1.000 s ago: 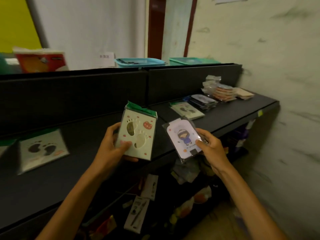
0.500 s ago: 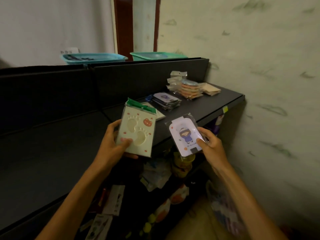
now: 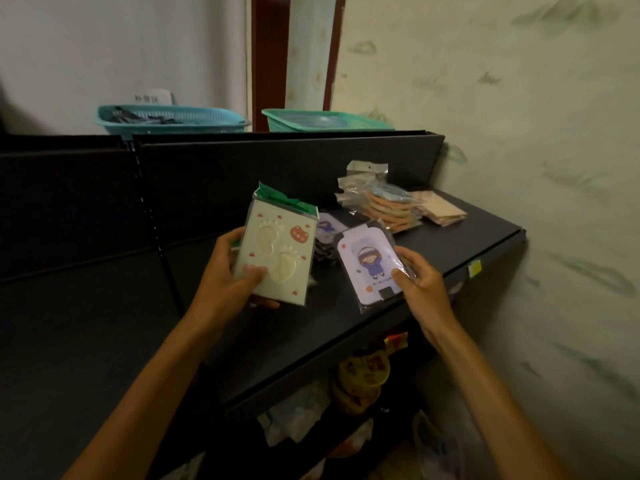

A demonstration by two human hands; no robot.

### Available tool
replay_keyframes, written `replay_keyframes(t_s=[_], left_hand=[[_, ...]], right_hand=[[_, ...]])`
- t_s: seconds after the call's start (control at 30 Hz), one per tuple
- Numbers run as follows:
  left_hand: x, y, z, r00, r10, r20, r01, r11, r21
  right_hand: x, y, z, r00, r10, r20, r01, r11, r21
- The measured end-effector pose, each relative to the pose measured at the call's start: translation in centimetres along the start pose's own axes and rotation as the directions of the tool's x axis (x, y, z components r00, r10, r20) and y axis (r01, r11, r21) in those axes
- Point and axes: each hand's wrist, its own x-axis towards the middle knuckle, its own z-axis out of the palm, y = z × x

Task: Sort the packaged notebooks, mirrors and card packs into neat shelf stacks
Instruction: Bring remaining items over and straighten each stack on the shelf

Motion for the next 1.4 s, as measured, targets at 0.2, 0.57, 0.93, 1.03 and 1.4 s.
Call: replay_keyframes(t_s=[0.2, 0.57, 0.93, 1.03, 1.4], left_hand=[[2.8, 0.5, 0.6, 0.998, 0.012, -0.062, -0.011, 1.0, 0.027], [5.0, 0.0, 2.1, 0.974, -0.042, -0.224, 0.054, 0.998, 0.046], [5.1, -0.3, 4.7, 0.895, -0.07, -0.441, 0.1, 0.994, 0.043], [4.9, -0.4, 5.1, 0.89, -0.08, -0.448, 0.109, 0.993, 0.039], [3.9, -1.3, 4.9, 0.85, -0.123, -0.513, 0.193, 0.977, 0.085]], right_hand=[[5.9, 0.6, 1.7, 0.997, -0.041, 0.066, 0.038, 0.999, 0.034], [13.6, 1.4, 4.3, 0.964, -0.085, 0.25, 0.074, 0.996, 0.055], [17.9, 1.7, 5.6, 0.889, -0.106, 0.445, 0.204, 0.963, -0.178], [18.2, 1.9, 5.2, 0.879, -0.145, 0.454, 0.28, 0.928, -0.245], [18.3, 0.7, 4.5, 0.736, -0.336, 0.588, 0.606, 0.715, -0.349]])
